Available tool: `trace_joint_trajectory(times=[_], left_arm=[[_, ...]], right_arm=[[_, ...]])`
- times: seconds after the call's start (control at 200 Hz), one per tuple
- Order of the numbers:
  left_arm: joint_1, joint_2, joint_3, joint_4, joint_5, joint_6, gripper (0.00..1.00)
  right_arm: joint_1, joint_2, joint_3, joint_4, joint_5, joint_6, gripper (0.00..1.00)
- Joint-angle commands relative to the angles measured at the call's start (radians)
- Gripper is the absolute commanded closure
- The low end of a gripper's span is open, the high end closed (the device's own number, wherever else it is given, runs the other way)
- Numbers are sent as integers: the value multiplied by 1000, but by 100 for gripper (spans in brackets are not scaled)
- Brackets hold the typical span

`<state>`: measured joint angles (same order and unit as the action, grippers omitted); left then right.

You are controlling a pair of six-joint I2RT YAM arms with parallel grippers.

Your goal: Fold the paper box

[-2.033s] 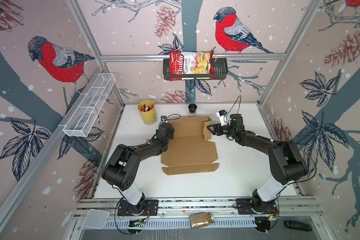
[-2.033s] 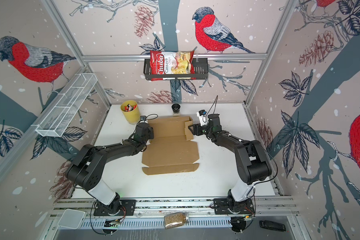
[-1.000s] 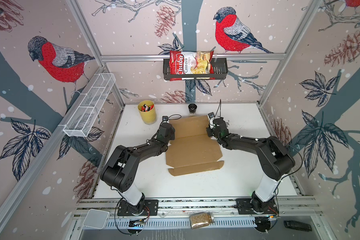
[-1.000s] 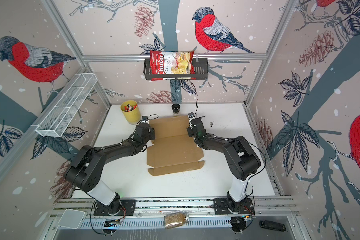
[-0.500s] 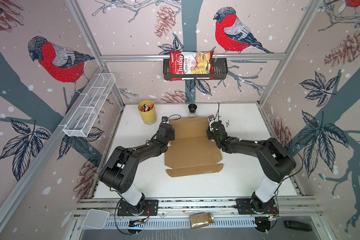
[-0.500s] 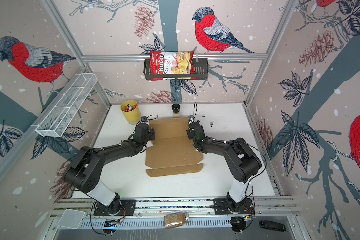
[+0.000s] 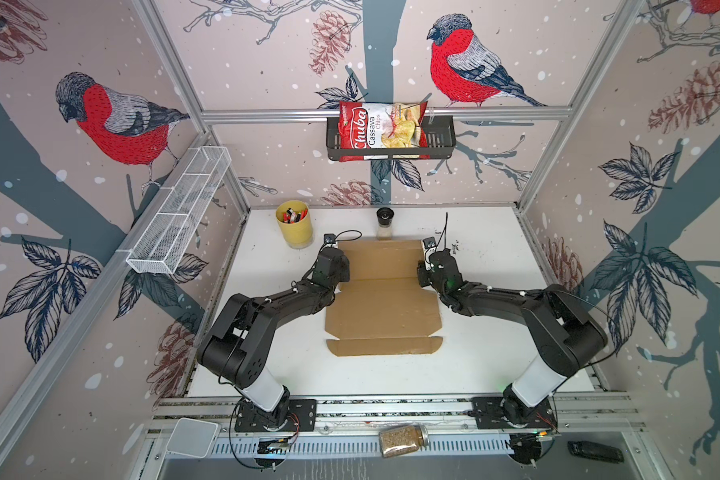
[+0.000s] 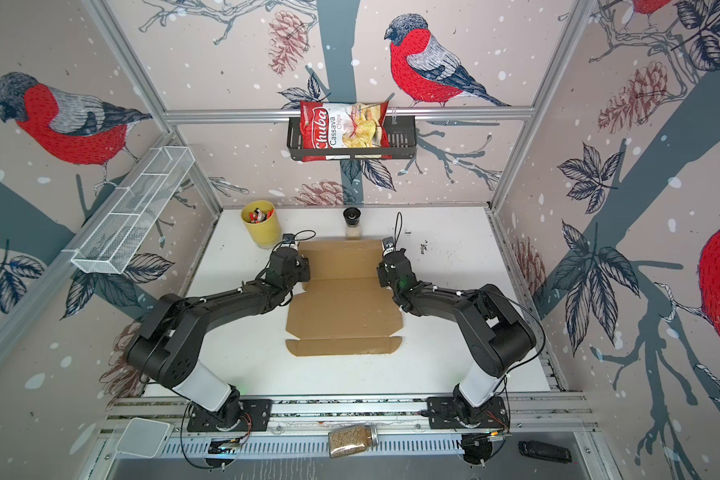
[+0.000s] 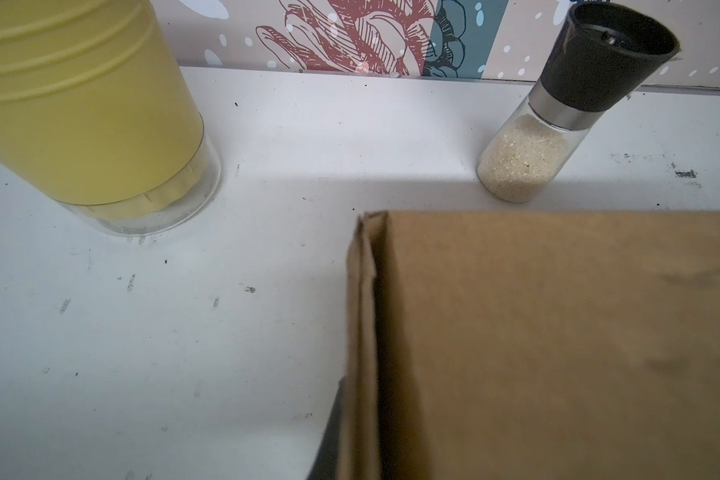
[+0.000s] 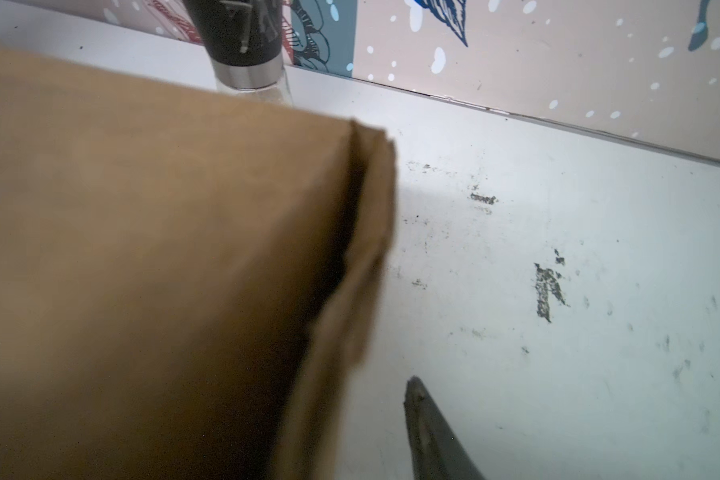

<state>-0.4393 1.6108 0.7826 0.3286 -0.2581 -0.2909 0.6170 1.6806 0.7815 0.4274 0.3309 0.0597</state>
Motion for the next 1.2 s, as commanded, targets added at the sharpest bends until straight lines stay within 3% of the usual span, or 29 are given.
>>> trace_joint_trajectory(times=[0.0, 0.145, 0.31, 0.52, 0.615, 0.816, 1.026, 1.196], left_arm=[[-2, -4, -5, -62, 5, -13, 100], [-7, -6, -11, -52, 0, -12, 100], [-7, 1, -13, -37, -32, -3, 100], [-14, -11, -43, 49, -99, 17, 100], [-25, -18, -65, 93, -132, 36, 100], [-65, -32, -96, 158, -221, 95, 100], [-121, -63, -170, 290, -320, 165, 100], [-176, -78, -257, 470, -393, 271, 100]], right_arm=[[13, 18, 11, -11, 126, 36, 75], [25, 9, 9, 11, 108, 28, 78], [11, -53, -9, -1, -64, 29, 43], [-71, -166, -37, -82, -395, 110, 26], [-118, -211, -65, -79, -521, 168, 24], [-169, -308, -98, -128, -675, 221, 23], [-308, -411, -104, -165, -884, 432, 24], [-413, -370, 29, -408, -954, 569, 25]])
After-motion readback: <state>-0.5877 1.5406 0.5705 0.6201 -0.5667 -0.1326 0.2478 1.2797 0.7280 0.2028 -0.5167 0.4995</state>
